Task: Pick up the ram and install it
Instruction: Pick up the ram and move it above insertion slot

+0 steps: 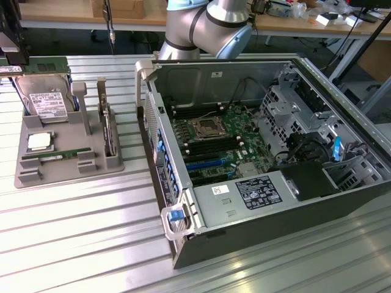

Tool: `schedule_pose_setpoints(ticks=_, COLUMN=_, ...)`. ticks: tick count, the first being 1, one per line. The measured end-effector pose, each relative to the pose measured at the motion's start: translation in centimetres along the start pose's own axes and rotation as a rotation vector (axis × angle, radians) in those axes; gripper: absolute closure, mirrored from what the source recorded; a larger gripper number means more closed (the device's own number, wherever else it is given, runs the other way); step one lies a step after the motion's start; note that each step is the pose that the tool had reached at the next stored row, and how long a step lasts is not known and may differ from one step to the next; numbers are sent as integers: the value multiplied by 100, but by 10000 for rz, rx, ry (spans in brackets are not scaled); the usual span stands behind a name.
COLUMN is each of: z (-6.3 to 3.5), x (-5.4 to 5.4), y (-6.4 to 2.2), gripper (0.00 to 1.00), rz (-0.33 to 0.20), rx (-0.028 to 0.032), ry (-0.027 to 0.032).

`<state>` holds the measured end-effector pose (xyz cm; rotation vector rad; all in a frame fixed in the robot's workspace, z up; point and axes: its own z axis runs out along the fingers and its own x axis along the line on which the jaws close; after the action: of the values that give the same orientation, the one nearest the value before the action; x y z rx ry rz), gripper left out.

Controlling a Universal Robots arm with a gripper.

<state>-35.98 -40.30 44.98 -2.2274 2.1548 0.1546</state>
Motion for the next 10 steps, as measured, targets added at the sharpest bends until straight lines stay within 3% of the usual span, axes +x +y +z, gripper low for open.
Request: schedule_pose_setpoints(ticks=10, z=-108, x=-11, y=4, gripper=88, rz=-2, rx=1, ry=-37)
